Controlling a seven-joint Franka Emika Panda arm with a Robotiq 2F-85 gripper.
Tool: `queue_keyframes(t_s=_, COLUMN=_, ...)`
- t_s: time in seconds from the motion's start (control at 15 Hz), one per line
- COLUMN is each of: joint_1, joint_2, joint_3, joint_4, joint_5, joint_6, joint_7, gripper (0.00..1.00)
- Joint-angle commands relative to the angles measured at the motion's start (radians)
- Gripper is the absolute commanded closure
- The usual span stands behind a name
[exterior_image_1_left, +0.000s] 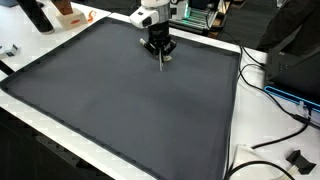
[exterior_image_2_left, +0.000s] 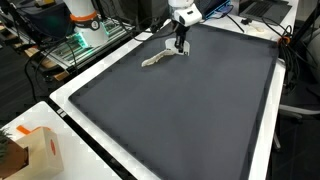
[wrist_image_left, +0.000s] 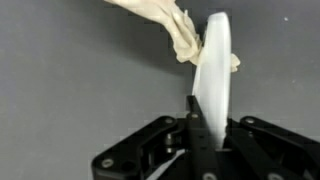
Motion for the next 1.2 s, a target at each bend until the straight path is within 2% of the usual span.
queue_keyframes(t_s=0.0, joint_1=-0.002, joint_2=0.066, joint_3=-0.014, joint_4=0.045, joint_5=-0.036, joint_6=-0.025, joint_7=0.057, gripper=0.99)
queue_keyframes(t_s=0.2, joint_1=-0.023, joint_2=0.049, joint_3=0.007, joint_4=0.015, joint_5=0.003, joint_6=-0.066, joint_7=0.030, gripper=0.99)
queue_keyframes(t_s=0.6, joint_1=-0.033, joint_2=-0.033, joint_3=0.027, joint_4=-0.127, joint_5=0.016, joint_6=-0.037, joint_7=-0.025, gripper=0.99)
queue_keyframes(t_s=1.13, joint_1=-0.059, joint_2=-0.112, joint_3=0.061, joint_4=-0.250, joint_5=0.191, joint_6=-0.037, joint_7=-0.217, gripper=0.99)
